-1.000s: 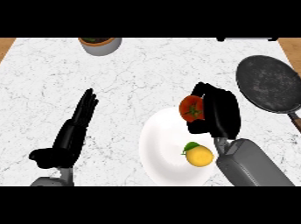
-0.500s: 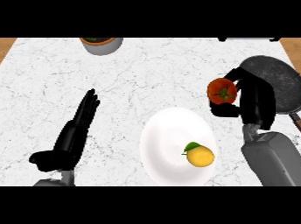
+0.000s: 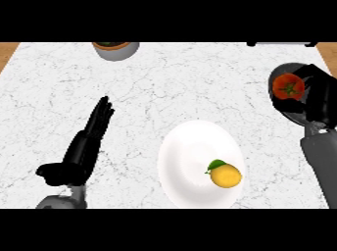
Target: Pick the tomato from the plate and place it in the pan
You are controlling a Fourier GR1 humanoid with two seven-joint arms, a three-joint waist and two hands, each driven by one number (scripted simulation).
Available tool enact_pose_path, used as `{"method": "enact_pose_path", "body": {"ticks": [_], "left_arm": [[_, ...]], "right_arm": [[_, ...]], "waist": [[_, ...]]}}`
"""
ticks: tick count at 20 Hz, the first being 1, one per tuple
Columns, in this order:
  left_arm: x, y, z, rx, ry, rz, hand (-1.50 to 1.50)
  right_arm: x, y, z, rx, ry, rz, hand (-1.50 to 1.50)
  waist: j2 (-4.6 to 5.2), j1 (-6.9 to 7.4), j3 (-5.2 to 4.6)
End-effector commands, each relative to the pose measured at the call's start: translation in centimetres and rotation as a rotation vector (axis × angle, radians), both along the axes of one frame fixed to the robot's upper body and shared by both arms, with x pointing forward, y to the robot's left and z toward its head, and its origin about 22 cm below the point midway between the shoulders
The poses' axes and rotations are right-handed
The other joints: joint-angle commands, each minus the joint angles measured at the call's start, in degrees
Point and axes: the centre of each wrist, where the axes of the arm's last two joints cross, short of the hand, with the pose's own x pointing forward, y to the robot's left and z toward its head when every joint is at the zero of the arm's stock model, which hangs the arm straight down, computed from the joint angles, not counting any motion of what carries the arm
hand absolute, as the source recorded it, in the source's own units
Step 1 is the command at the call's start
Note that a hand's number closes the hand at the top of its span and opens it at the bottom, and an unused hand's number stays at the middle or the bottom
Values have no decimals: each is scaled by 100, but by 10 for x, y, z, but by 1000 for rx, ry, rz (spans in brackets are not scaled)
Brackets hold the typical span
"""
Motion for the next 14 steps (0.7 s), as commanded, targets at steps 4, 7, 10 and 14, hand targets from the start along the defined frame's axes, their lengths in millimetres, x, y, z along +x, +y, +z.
{"method": "enact_pose_path", "body": {"ticks": [4,7,10,14], "left_arm": [[2,0,9,12,-13,-2,0],[6,-6,0,8,-8,-28,0],[-10,-7,-10,-3,-10,-46,0],[2,-6,-5,-14,-17,-43,0]], "right_arm": [[22,-66,-9,-41,-147,-143,150],[28,-87,-8,-2,-182,-156,150],[25,-111,-14,-19,-169,-169,150],[20,-131,-16,-19,-188,-167,150]], "waist": [[33,109,11],[52,115,11],[78,210,18],[113,228,25]]}}
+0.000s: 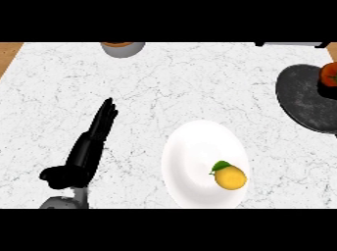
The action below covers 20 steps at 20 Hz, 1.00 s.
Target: Pick the tomato from the plate and place it in the pan
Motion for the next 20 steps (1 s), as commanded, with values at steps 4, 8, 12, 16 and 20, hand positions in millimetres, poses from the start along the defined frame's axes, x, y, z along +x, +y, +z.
{"method": "enact_pose_path", "body": {"ticks": [4,8,12,16,20], "left_arm": [[4,-4,6,11,-18,-26,0],[11,-21,15,1,-28,-42,0],[6,-23,5,0,-22,-37,0],[0,-12,-1,-4,-11,-20,0],[2,-4,-2,-5,-13,-21,0]], "right_arm": [[-14,-22,-29,128,399,16,-150],[-5,-16,-23,265,472,162,-150],[2,-18,-10,295,420,210,-150],[1,-17,-13,340,192,226,-150],[2,-23,-4,413,40,239,-150]], "waist": [[82,210,-6],[101,211,23],[124,261,25],[69,133,24],[49,75,15]]}}
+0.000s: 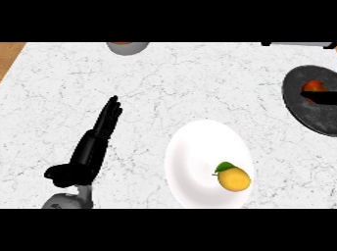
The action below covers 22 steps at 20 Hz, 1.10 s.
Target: Pick the tomato from the plate and place it in the pan
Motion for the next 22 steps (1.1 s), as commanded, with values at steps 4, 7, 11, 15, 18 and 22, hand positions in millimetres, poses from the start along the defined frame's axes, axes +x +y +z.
{"method": "enact_pose_path", "body": {"ticks": [4,7,11,15,18,22], "left_arm": [[3,-3,-3,-4,19,39,0],[4,8,-3,1,16,33,0],[-1,6,-7,-6,31,57,0],[4,6,10,10,34,56,0],[-16,24,-14,10,25,49,0],[-17,25,-17,16,36,61,0]], "right_arm": [[-22,-34,0,189,-168,-5,-150],[-33,-42,-9,300,-199,31,-150],[-66,-83,-5,393,-195,166,-150],[-92,-88,-32,410,-171,260,-150],[-99,-103,-19,395,-164,280,-150],[-114,-105,-31,341,-170,305,-150]], "waist": [[-46,-159,-9],[-87,-220,-19],[-111,-285,-21],[-135,-307,-27],[-125,-250,-27],[-146,-299,-33]]}}
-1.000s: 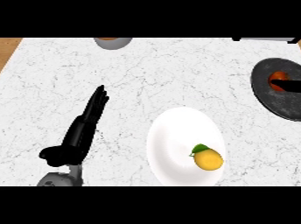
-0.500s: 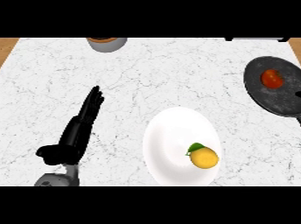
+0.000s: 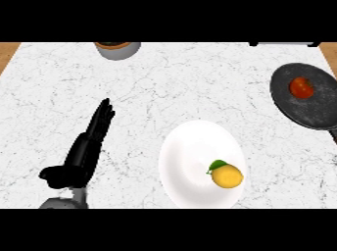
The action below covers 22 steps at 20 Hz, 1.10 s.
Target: Pick the tomato from the plate and place it in the pan
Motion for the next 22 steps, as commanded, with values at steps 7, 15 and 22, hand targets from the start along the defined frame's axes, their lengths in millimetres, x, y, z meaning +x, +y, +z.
{"method": "enact_pose_path", "body": {"ticks": [7,15,22], "left_arm": [[-9,3,7,-7,4,-2,0],[-15,-11,-1,5,22,9,0],[8,3,8,-4,7,6,0]], "right_arm": [[-21,-10,-9,-30,-11,40,-150],[-43,-18,-18,-94,40,33,-150],[-31,-1,-28,-123,54,22,-150]], "waist": [[-15,-5,-3],[-31,-47,-8],[-30,-57,-10]]}}
